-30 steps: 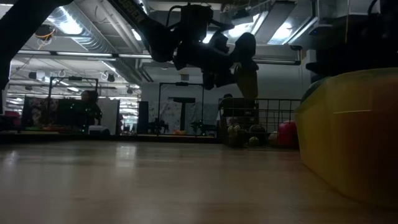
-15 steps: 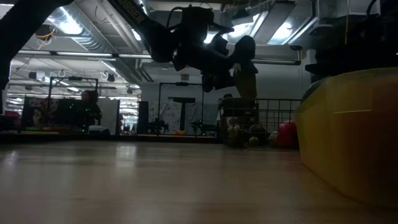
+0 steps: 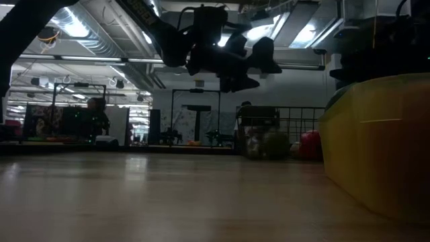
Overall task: Sort produce into baskets
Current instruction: Put the lemon into the yellow bin
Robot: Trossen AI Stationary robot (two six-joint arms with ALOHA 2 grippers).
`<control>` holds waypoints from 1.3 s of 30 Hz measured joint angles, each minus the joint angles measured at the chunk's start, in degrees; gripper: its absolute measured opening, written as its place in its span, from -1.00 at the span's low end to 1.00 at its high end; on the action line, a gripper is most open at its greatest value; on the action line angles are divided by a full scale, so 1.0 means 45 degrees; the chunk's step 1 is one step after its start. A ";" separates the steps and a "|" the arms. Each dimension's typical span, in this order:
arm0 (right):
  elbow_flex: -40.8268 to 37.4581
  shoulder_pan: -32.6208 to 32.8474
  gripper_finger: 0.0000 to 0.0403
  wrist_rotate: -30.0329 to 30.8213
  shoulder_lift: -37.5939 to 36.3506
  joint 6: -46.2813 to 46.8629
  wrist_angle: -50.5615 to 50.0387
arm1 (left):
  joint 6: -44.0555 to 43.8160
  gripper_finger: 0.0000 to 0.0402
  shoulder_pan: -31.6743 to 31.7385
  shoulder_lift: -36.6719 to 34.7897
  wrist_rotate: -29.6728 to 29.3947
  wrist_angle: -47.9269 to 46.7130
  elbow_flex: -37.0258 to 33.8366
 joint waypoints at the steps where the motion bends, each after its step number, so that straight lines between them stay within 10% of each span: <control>1: -0.0004 0.0001 0.33 0.0000 0.0000 0.0000 0.0000 | -0.0057 0.93 -0.0026 -0.0003 0.0305 -0.0005 0.0000; 11: -0.0004 0.0001 0.33 0.0000 0.0000 -0.0004 0.0073 | 0.1778 0.74 -0.0137 -0.2532 0.6143 -0.1350 0.0000; 20: -0.0008 0.0000 0.33 0.0000 0.0000 -0.0005 0.0089 | 0.2637 0.71 -0.1349 -0.6279 0.6001 -1.0257 0.0000; 26: -0.0008 -0.0001 0.33 0.0003 0.0017 -0.0005 0.0097 | -0.1957 0.72 -0.2773 -0.7560 0.4955 -1.6005 0.0000; 32: -0.0008 0.0001 0.33 0.0000 0.0029 -0.0001 0.0097 | -1.0775 0.72 -0.4040 -0.8058 0.4692 -2.1615 0.0000; 39: -0.0008 0.0001 0.33 0.0000 0.0029 -0.0005 0.0101 | -1.5421 0.72 -0.6480 -0.8088 0.7826 -2.4650 0.0000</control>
